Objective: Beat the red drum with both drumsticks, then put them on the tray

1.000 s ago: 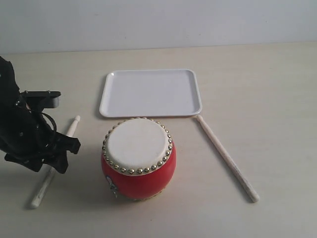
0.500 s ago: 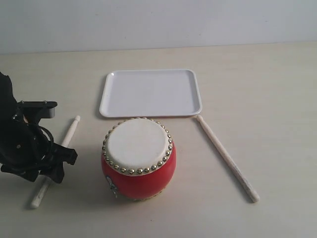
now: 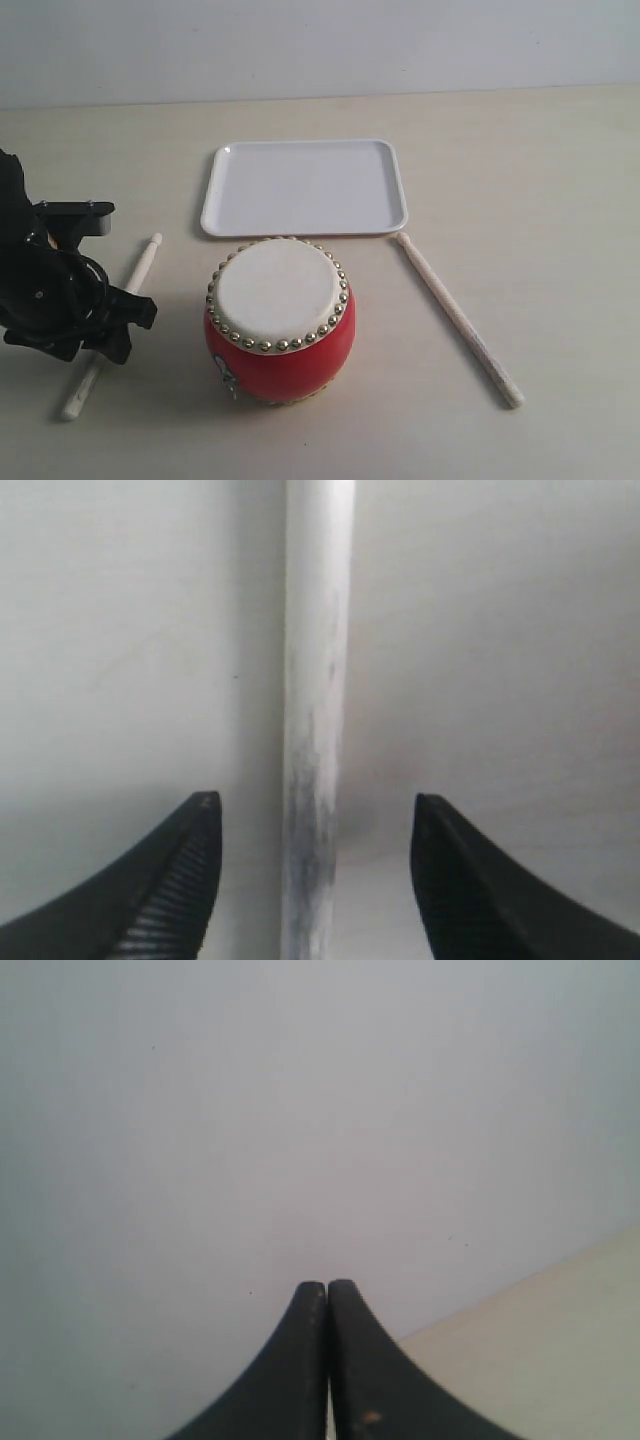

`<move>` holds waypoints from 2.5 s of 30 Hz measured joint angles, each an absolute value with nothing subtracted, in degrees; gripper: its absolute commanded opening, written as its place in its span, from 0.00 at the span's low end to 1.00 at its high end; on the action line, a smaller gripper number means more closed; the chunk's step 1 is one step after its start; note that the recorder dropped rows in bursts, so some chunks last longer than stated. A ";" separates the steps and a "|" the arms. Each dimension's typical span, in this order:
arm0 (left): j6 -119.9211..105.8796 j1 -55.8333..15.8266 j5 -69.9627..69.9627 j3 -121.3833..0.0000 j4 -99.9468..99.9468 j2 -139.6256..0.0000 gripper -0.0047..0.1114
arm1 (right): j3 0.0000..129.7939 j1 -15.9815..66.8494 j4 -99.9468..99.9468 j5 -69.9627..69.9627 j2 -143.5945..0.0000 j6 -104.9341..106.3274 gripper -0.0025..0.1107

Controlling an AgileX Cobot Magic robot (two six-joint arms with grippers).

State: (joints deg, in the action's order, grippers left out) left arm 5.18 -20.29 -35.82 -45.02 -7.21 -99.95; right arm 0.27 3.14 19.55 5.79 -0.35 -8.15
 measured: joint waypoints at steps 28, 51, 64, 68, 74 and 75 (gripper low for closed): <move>4.61 -20.29 -37.09 -45.02 -6.84 -99.95 0.51 | 0.27 3.14 19.55 5.79 -0.35 -8.15 0.02; 3.26 -20.29 -37.53 -43.89 -6.84 -99.95 0.51 | 0.27 3.14 19.55 5.79 -0.35 -8.15 0.02; 2.62 -20.29 -36.34 -42.81 -6.84 -100.30 0.38 | 0.27 3.14 19.55 5.79 -0.35 -8.15 0.02; 2.16 -20.29 -36.84 -42.91 -6.51 -100.96 0.35 | 0.27 3.14 19.55 5.79 -0.35 -8.15 0.02; 1.97 -20.29 -36.98 -42.91 -4.79 -101.09 0.04 | 0.27 3.14 19.55 5.79 -0.35 -8.15 0.02; 1.76 -20.29 -36.98 -42.91 -4.79 -101.09 0.04 | 0.27 3.14 19.55 5.79 -0.35 -8.15 0.02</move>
State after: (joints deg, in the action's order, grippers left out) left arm 1.76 -20.29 -36.98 -42.91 -4.79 -101.09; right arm 0.27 3.14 19.55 5.79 -0.35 -8.15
